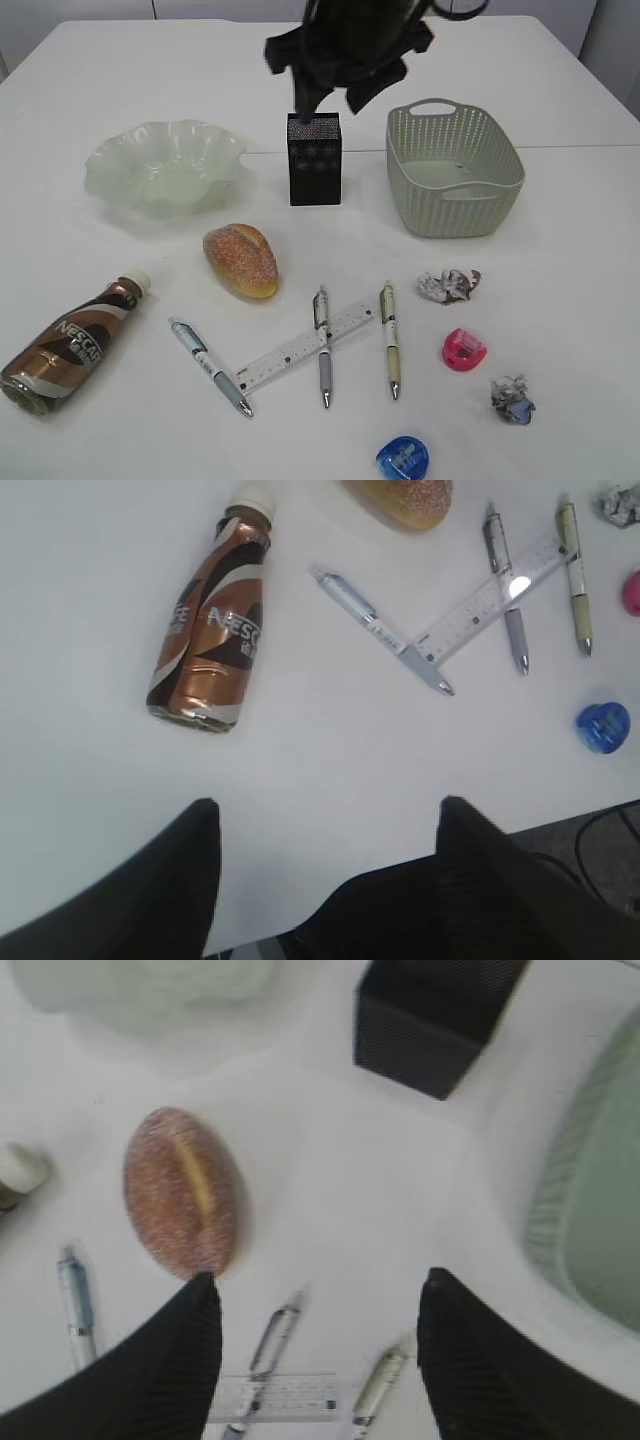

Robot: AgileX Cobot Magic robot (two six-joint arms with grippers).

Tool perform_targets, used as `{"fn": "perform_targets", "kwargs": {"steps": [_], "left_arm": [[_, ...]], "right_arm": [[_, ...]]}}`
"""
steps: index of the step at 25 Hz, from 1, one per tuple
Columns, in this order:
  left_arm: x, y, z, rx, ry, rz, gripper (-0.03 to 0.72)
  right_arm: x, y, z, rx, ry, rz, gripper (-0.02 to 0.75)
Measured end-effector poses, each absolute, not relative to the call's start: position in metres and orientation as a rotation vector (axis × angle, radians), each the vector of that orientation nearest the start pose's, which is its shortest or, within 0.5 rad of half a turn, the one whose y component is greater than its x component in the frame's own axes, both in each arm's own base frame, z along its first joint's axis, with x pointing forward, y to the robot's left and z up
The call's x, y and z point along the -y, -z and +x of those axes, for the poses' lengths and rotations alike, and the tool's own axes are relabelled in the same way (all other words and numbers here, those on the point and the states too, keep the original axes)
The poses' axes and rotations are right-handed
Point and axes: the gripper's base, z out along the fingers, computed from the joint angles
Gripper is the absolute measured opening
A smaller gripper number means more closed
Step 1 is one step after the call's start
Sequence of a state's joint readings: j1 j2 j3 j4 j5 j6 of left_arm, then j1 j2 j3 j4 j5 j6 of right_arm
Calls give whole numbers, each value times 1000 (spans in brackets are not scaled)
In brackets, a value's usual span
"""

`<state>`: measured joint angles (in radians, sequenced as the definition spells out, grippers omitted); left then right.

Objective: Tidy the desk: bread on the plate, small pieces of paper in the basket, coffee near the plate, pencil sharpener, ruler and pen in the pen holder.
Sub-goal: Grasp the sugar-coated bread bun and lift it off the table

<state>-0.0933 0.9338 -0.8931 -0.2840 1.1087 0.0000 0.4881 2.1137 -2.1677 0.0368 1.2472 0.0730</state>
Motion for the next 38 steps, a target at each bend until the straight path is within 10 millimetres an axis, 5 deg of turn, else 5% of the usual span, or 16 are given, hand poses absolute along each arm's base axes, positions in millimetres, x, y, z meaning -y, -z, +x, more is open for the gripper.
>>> {"fn": "perform_targets", "kwargs": {"steps": [5,12,25,38], "left_arm": [[55,-329,175,-2647,450,144,522],[95,-322,220,-2690,508,185,608],[149,-288,318,-2790,534,83,613],[162,-237,357,-2803,528,-63,645]], "right_arm": [[-165,-334,428,-2632,-188,-398,488],[-134,-337,437,-2632,-144,-315,488],[-133,-337,437,-2633,-137,-315,488],[-134,-337,437,-2634,-148,-314,488]]}}
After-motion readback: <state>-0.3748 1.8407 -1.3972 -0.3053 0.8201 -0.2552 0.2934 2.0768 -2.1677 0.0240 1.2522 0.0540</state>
